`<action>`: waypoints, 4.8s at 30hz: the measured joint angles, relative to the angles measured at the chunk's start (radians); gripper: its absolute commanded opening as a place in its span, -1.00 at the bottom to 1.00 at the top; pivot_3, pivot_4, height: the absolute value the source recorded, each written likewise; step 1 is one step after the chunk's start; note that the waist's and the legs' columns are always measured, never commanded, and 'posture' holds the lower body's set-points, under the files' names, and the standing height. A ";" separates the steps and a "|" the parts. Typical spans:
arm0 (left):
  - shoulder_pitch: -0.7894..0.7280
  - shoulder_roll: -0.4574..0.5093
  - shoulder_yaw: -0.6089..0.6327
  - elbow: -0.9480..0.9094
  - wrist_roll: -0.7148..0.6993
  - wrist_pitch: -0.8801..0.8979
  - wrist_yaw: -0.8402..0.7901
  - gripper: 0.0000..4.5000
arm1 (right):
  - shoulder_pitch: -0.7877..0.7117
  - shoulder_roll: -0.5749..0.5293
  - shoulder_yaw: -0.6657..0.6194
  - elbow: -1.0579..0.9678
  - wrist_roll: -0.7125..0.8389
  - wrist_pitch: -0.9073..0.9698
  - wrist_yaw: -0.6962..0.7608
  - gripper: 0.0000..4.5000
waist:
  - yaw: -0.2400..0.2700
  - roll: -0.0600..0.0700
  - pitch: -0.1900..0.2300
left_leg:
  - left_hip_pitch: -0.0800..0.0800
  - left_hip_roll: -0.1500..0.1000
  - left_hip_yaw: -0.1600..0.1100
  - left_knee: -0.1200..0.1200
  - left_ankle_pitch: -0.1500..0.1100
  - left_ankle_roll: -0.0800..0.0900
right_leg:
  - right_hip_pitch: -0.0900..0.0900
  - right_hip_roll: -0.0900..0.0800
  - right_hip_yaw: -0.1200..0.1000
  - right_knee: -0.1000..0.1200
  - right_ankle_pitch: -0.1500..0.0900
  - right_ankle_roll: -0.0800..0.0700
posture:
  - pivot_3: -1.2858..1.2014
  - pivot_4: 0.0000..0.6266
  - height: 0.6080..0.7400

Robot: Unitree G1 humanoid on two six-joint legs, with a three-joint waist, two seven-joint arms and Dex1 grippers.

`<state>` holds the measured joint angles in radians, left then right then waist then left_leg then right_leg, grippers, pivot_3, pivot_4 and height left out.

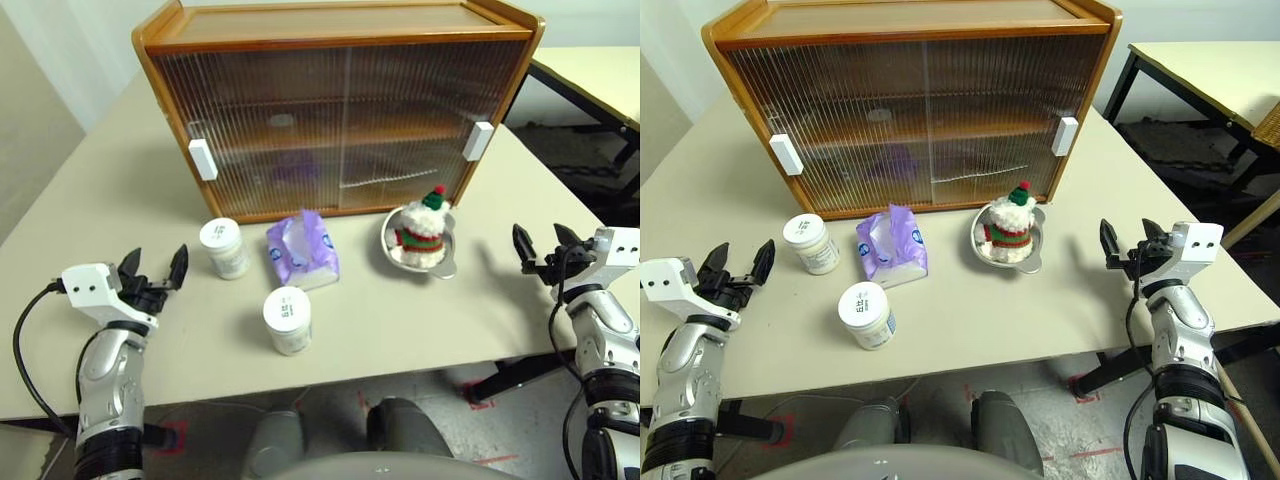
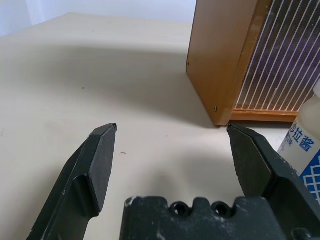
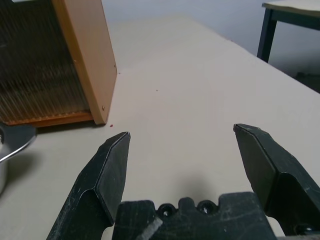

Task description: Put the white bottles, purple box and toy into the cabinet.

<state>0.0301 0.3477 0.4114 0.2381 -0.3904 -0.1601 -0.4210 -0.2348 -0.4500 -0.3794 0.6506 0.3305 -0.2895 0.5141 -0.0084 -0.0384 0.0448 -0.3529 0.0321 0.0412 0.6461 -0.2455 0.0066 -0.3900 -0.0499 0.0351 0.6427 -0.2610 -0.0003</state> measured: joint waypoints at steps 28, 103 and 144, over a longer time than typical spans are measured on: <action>-0.193 0.132 0.059 0.289 -0.008 -0.100 -0.090 1.00 | 0.047 -0.051 0.092 -0.721 0.296 0.423 0.199 0.99 | -0.008 -0.002 -0.001 | -0.001 0.001 0.000 0.000 -0.002 -0.003 | -0.002 -0.001 -0.002 -0.001 0.001 0.002 | 0.08 -1.00 1.00; -0.328 0.205 0.001 -0.143 -0.207 0.446 -0.272 -0.98 | 0.004 -0.072 0.286 -0.960 0.391 0.679 0.428 1.00 | -0.001 -0.011 0.003 | -0.001 0.001 0.000 0.001 -0.004 -0.004 | -0.004 0.001 -0.003 -0.006 0.002 0.003 | 0.06 -1.00 1.00; -0.499 0.173 -0.090 0.054 -0.167 0.377 -0.371 -0.98 | 0.022 -0.084 0.277 -0.991 0.392 0.679 0.381 1.00 | -0.009 -0.012 0.003 | -0.002 0.000 0.000 0.002 -0.002 -0.002 | -0.003 0.001 -0.003 -0.006 0.003 0.004 | 0.00 -1.00 1.00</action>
<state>-0.4685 0.5207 0.3209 0.2923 -0.5573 0.2166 -0.7923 -0.2124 -0.5342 -0.1027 -0.3401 0.7225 0.3897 0.8950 -0.0171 -0.0503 0.0476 -0.3545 0.0322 0.0412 0.6478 -0.2479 0.0048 -0.3934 -0.0488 0.0321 0.6371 -0.2582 0.0033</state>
